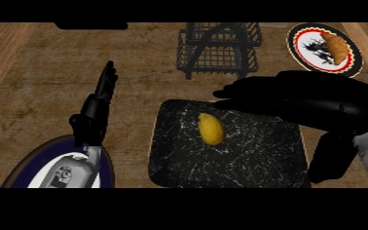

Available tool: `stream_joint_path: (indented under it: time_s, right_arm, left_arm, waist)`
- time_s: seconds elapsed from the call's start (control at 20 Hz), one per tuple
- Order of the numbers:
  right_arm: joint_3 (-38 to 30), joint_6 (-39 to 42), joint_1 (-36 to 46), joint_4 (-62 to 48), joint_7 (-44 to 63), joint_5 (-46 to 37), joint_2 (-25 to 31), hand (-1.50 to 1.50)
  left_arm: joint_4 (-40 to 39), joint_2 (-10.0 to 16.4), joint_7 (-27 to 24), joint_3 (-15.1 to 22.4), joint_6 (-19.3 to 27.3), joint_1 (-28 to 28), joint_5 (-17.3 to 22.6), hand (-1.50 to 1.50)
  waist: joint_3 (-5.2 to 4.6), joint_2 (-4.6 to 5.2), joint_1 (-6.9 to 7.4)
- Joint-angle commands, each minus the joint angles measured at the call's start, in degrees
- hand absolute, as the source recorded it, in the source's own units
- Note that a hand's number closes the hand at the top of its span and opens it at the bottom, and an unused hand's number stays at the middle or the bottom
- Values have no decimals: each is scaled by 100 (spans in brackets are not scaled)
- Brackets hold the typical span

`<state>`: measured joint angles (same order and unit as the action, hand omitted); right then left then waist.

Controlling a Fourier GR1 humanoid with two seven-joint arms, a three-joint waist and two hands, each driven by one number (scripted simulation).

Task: Pick the lemon from the tray and place it in the tiered basket

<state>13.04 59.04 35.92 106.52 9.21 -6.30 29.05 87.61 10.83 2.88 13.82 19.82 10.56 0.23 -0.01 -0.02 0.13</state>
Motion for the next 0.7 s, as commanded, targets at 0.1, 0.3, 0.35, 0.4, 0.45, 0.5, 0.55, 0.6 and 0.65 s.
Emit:
stream_joint_path:
  time_s: [0.1, 0.3, 0.35, 0.4, 0.45, 0.5, 0.55, 0.6, 0.65]
  right_arm:
    - [-231, 422, -125, 185, 66, -255, 126, -150]
    - [223, 119, -121, 252, -112, -1117, -215, -150]
    - [118, 260, -130, 281, -86, -1083, -219, -150]
    - [101, 108, 80, -136, -820, -1498, 157, -150]
    - [208, -97, -414, 290, -920, -1751, 156, -150]
    - [539, -102, -93, 51, -495, -1834, -312, -150]
    - [233, -337, -592, 94, -1613, -2149, 395, -150]
    - [414, -311, -151, -357, -1639, -2305, 261, -150]
    - [561, -324, -448, 178, -1287, -2292, -15, -150]
  left_arm:
    - [492, -116, 273, 20, 21, -256, -194, 0]
    - [175, -60, -247, -188, -285, -471, -92, 0]
    - [30, -186, -154, -241, -251, -209, -137, 0]
    - [-52, -68, 120, -402, -329, 277, -66, 0]
    - [257, 103, -71, -452, -539, -287, 62, 0]
    - [50, -88, -60, -355, -337, -111, -178, 0]
    - [59, -249, -123, -216, -218, -271, -268, 0]
    - [23, -87, -81, -430, -469, 6, -106, 0]
    - [216, -206, -95, -284, -372, -265, -232, 0]
  waist:
    - [1, -7, 5]
    - [0, -1, 17]
    - [-1, -1, 0]
    - [3, 17, 22]
    - [3, 6, 20]
    - [1, 6, 23]
    - [5, 14, 17]
    - [3, 18, 37]
    - [2, 3, 14]
